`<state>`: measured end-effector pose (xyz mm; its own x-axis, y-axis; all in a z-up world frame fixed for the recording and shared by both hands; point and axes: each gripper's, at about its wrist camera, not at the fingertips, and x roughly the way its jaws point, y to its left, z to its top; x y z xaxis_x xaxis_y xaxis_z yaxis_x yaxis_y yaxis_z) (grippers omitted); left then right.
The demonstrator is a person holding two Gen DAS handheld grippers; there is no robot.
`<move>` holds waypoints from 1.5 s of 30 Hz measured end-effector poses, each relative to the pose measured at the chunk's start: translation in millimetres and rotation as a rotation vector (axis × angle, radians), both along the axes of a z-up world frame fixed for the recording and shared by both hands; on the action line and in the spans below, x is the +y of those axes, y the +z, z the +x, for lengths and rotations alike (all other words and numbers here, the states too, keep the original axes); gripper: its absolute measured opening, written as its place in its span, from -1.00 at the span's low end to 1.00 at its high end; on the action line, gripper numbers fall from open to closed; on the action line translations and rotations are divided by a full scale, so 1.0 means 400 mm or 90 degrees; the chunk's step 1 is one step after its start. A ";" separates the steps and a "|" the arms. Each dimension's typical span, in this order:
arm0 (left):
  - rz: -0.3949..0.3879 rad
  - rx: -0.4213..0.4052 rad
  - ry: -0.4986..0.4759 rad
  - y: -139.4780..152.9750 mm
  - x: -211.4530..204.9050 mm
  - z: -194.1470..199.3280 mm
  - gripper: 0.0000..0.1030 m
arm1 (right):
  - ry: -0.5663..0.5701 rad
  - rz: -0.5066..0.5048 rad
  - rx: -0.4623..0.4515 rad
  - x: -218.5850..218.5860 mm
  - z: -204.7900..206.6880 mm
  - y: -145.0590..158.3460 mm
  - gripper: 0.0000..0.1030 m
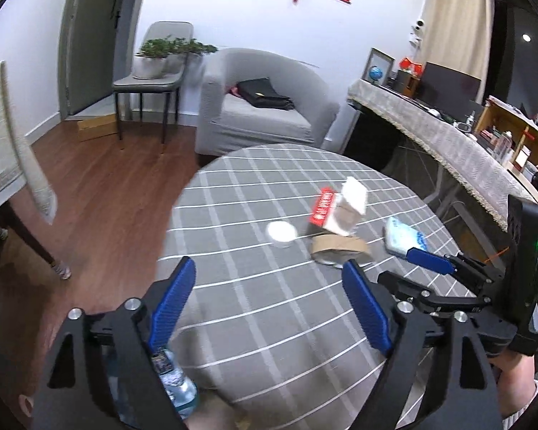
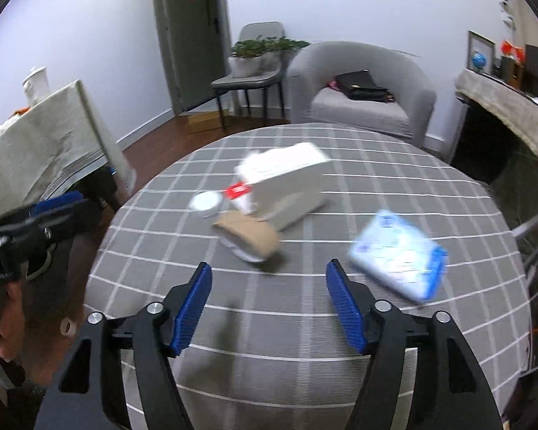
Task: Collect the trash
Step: 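Move both open tools back over the table, then grasp the brown cardboard tube with the left tool while the right tool grasps the blue wipes pack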
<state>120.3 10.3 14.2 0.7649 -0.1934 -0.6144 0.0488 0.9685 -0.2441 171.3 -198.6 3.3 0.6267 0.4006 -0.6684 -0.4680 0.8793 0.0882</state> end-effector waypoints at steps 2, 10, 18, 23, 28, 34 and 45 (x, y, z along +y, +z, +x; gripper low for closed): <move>0.001 0.007 -0.014 -0.012 -0.028 0.021 0.76 | -0.017 0.000 -0.003 -0.033 0.008 0.001 0.47; 0.020 0.045 -0.087 -0.065 -0.129 0.100 0.81 | -0.076 0.019 0.010 -0.151 0.064 0.000 0.67; 0.000 0.062 -0.104 -0.087 -0.153 0.165 0.81 | -0.055 0.016 0.034 -0.192 0.109 -0.019 0.69; -0.006 0.080 -0.117 -0.098 -0.161 0.208 0.81 | 0.017 0.013 0.048 -0.191 0.130 -0.012 0.73; -0.007 0.099 -0.145 -0.106 -0.179 0.238 0.81 | 0.056 -0.001 0.054 -0.192 0.138 -0.020 0.75; 0.007 0.110 -0.158 -0.116 -0.184 0.262 0.64 | 0.094 -0.037 0.053 -0.175 0.159 -0.027 0.75; 0.013 0.110 -0.194 -0.118 -0.162 0.274 0.34 | 0.118 -0.062 0.069 -0.153 0.225 -0.038 0.76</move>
